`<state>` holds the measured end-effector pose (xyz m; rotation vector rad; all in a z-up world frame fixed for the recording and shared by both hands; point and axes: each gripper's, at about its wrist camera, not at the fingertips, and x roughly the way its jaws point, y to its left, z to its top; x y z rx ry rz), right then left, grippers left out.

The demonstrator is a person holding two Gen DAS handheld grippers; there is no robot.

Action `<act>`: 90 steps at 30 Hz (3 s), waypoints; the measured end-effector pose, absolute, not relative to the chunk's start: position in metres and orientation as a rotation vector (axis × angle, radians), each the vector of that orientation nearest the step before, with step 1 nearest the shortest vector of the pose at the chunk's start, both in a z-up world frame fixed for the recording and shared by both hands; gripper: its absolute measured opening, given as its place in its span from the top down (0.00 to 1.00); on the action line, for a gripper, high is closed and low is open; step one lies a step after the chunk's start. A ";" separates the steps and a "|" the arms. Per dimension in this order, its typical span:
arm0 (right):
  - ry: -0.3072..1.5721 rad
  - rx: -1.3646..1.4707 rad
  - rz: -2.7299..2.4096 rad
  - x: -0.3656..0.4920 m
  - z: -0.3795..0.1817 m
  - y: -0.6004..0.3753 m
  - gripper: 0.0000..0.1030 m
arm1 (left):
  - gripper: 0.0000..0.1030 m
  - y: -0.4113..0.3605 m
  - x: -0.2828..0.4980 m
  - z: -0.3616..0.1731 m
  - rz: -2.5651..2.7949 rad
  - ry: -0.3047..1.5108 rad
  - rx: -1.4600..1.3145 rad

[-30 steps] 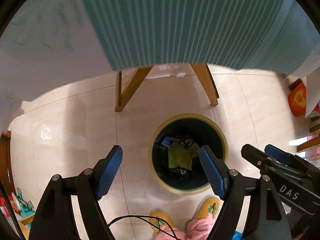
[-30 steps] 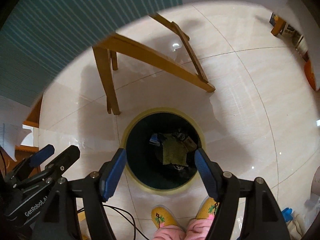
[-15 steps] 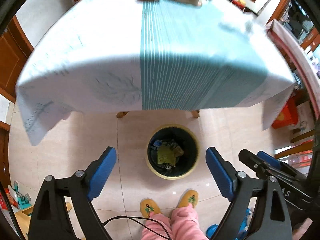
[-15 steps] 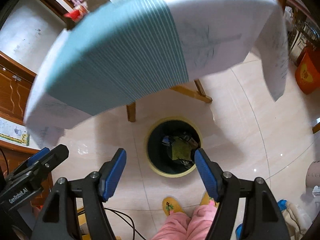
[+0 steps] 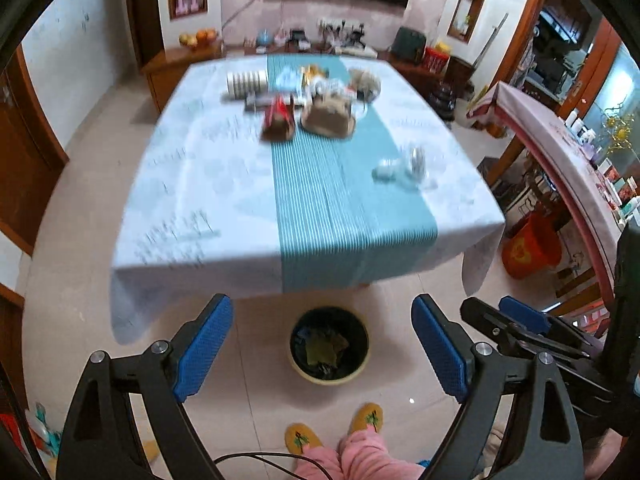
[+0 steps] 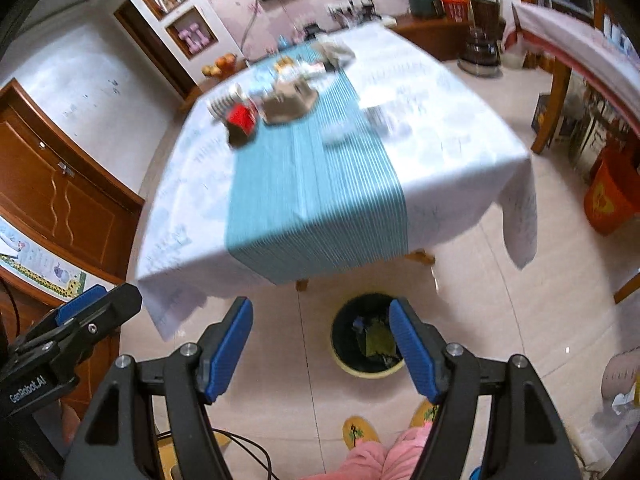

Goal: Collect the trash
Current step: 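Raise both tools back toward the table, then grasp the clear plastic bottle with the right gripper while the left gripper grasps the red box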

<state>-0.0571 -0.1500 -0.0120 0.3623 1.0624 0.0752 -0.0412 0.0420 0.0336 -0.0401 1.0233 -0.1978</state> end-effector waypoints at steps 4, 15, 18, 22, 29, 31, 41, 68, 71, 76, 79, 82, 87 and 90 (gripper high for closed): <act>1.002 0.361 0.074 -0.057 0.019 -0.146 0.31 | 0.13 0.052 -0.040 0.063 -0.205 0.974 -0.046; 0.917 0.351 0.037 -0.029 0.058 -0.145 0.31 | 0.13 0.058 -0.012 0.110 -0.232 0.859 -0.002; 0.921 0.377 0.012 -0.014 0.057 -0.154 0.31 | 0.13 0.054 0.004 0.107 -0.231 0.865 0.000; 0.950 0.421 -0.017 0.009 0.045 -0.171 0.31 | 0.13 0.050 0.031 0.095 -0.210 0.896 -0.009; 1.051 0.537 -0.005 0.065 0.002 -0.203 0.31 | 0.13 0.043 0.082 0.071 -0.141 0.967 -0.043; 1.095 0.570 0.011 0.084 -0.015 -0.210 0.31 | 0.13 0.041 0.098 0.064 -0.119 0.987 -0.044; 1.267 0.673 0.059 0.168 -0.086 -0.235 0.31 | 0.13 0.028 0.170 0.023 0.011 1.081 -0.063; 1.311 0.465 -0.170 0.258 -0.117 -0.201 0.34 | 0.13 0.042 0.298 -0.044 -0.086 1.236 -0.055; 1.283 0.469 -0.188 0.260 -0.114 -0.196 0.35 | 0.13 0.046 0.317 -0.059 -0.117 1.268 -0.032; 1.243 0.490 -0.204 0.271 -0.111 -0.189 0.35 | 0.24 0.054 0.341 -0.080 -0.148 1.333 -0.060; 1.222 0.506 -0.198 0.277 -0.111 -0.185 0.35 | 0.24 0.058 0.355 -0.093 -0.153 1.384 -0.084; 1.205 0.539 -0.200 0.279 -0.111 -0.188 0.36 | 0.24 0.058 0.364 -0.102 -0.167 1.409 -0.081; 1.196 0.587 -0.206 0.274 -0.113 -0.190 0.37 | 0.54 0.052 0.373 -0.111 -0.199 1.433 -0.032; 1.195 0.594 -0.215 0.268 -0.111 -0.190 0.37 | 0.75 0.053 0.375 -0.118 -0.207 1.459 -0.010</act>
